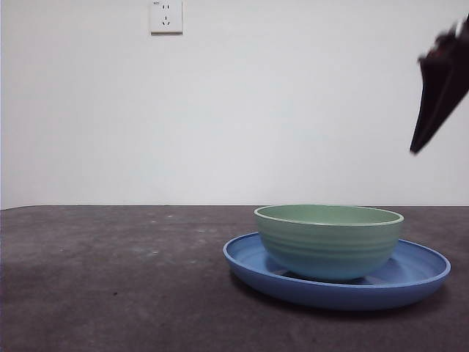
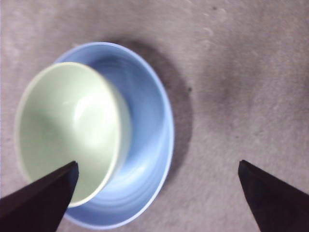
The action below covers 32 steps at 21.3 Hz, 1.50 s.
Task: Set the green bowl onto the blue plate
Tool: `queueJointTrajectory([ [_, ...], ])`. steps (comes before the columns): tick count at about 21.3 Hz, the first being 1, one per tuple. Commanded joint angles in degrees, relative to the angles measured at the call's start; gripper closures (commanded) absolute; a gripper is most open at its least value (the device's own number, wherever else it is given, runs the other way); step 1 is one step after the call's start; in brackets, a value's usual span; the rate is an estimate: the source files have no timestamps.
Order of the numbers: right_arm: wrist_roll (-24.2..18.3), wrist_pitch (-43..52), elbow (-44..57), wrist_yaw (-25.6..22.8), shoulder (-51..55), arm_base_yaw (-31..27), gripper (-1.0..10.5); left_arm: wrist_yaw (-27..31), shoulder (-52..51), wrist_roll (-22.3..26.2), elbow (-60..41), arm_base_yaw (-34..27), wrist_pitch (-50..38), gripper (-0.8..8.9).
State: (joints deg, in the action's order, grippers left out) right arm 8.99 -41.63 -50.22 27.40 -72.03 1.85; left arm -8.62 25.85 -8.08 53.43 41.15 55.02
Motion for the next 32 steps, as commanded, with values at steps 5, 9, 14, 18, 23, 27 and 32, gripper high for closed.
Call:
queueJointTrajectory([
  [5,-3.91,5.70,-1.03,0.20,-10.78,0.17,4.5,0.26,0.09,0.09,0.57,0.39,-0.66,3.10],
  [9,-4.83,8.98,-1.03,3.26,-15.85,0.46,6.3,0.26,0.09,0.09,0.57,0.39,-0.66,3.10],
  [14,-5.42,10.95,-1.03,5.55,-20.20,2.36,6.9,0.26,0.09,0.09,0.57,0.39,-0.66,3.10],
  [18,-5.38,11.87,-1.03,5.42,-22.16,3.39,8.4,0.26,0.09,0.09,0.57,0.39,-0.63,3.10],
  [23,-4.50,11.61,-1.03,5.01,-22.36,3.39,9.4,0.26,0.09,0.07,0.57,0.39,-0.63,3.10],
  [27,-2.97,11.74,-1.07,4.57,-22.32,3.39,9.4,0.26,0.09,0.09,0.57,0.39,-0.63,3.10],
  [32,-2.91,8.57,-3.82,4.55,-22.23,3.39,9.4,0.26,0.09,0.07,0.57,0.39,-0.66,3.10],
])
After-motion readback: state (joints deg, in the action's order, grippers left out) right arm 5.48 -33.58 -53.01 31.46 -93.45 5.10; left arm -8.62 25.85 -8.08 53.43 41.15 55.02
